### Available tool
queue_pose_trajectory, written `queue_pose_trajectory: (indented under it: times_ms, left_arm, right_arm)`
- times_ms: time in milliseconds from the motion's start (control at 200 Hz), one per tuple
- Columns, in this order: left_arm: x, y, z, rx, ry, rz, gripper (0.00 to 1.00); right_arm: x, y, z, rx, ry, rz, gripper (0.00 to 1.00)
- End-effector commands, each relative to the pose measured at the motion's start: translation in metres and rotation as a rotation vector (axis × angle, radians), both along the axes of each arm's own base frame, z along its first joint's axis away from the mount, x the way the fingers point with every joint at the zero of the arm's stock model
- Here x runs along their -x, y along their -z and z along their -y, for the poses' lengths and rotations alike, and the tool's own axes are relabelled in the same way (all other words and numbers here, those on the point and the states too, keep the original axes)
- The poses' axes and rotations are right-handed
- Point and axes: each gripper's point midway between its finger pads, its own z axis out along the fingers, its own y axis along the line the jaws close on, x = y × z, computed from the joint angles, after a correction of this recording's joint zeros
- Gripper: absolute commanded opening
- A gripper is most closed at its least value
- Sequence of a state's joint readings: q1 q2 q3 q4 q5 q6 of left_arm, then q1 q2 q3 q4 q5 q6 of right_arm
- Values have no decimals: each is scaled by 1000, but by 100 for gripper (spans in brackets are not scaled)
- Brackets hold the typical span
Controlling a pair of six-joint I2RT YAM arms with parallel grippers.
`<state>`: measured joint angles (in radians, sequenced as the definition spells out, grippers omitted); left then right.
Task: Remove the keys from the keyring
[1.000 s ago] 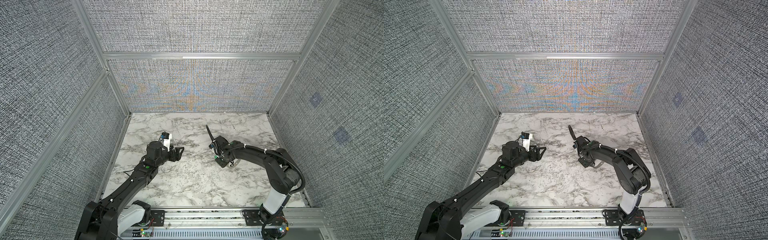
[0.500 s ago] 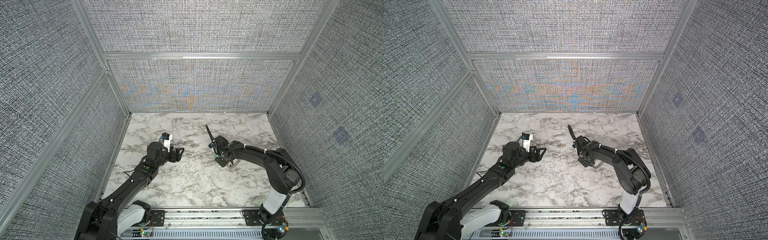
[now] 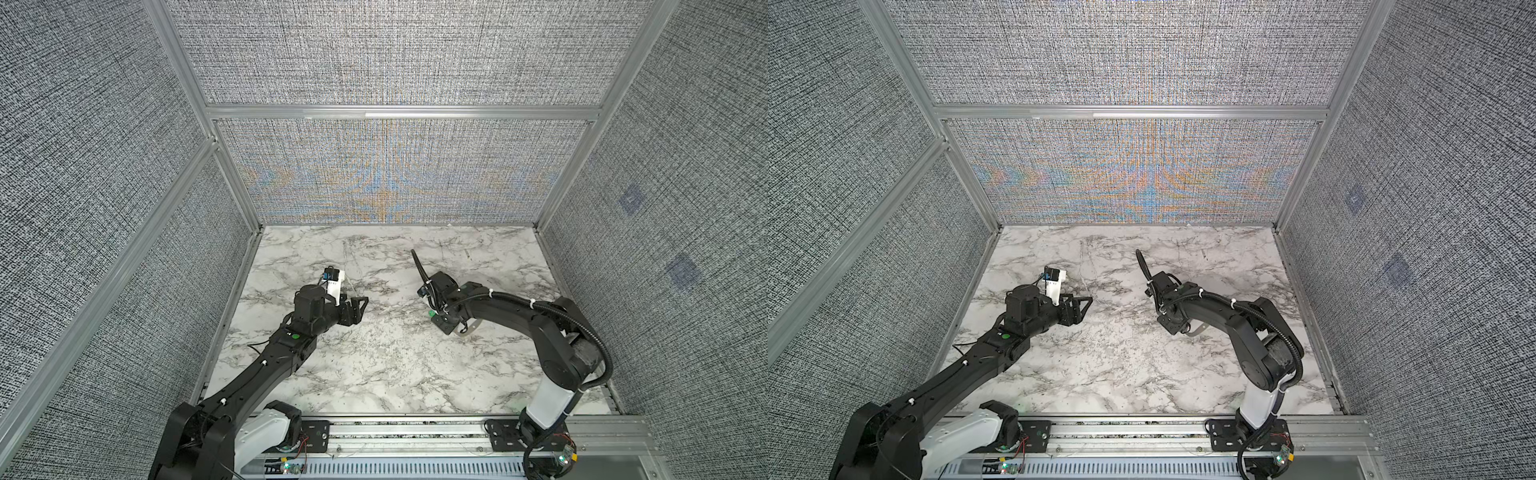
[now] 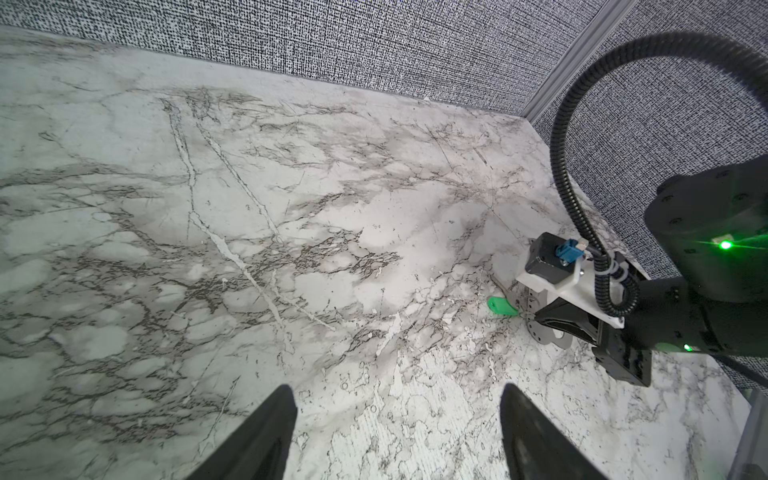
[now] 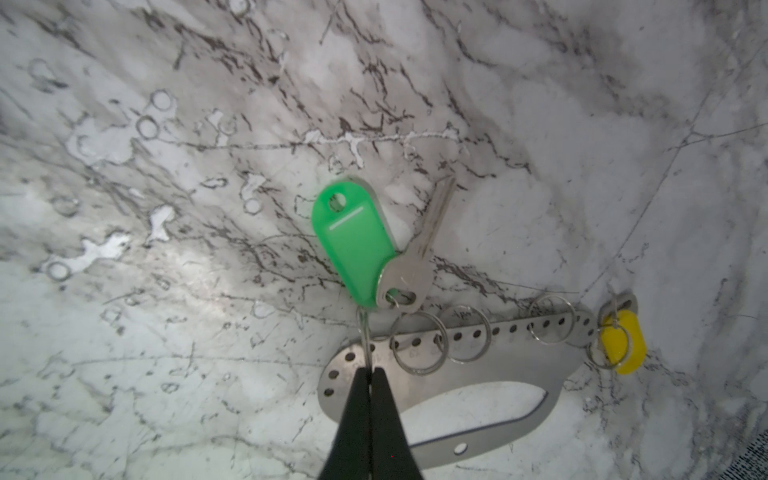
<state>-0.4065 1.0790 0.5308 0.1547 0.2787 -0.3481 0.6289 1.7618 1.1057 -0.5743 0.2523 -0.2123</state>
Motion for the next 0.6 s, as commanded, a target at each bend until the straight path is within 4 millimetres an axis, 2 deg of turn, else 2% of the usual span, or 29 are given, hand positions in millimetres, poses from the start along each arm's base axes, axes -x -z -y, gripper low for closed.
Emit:
queue_pose_trajectory:
  times_ms: [0,270,445,595]
  left_arm:
    - [-2,-5,0,10,-5,26,79]
    - [-1,-11,-2,-2,-5,55,79]
    - [2,-17,-2,0,5,79,79]
    - [5,-22,0,3,26,100,78]
  right_arm:
    - [4,-3,-1,-10,-21,-11,1]
    - [11,-17,-15,-92,-97,-13,0]
    - [22,-38,-32,-196,-186,4,0]
    - [38,-59,-49,-324,-290,16,0]
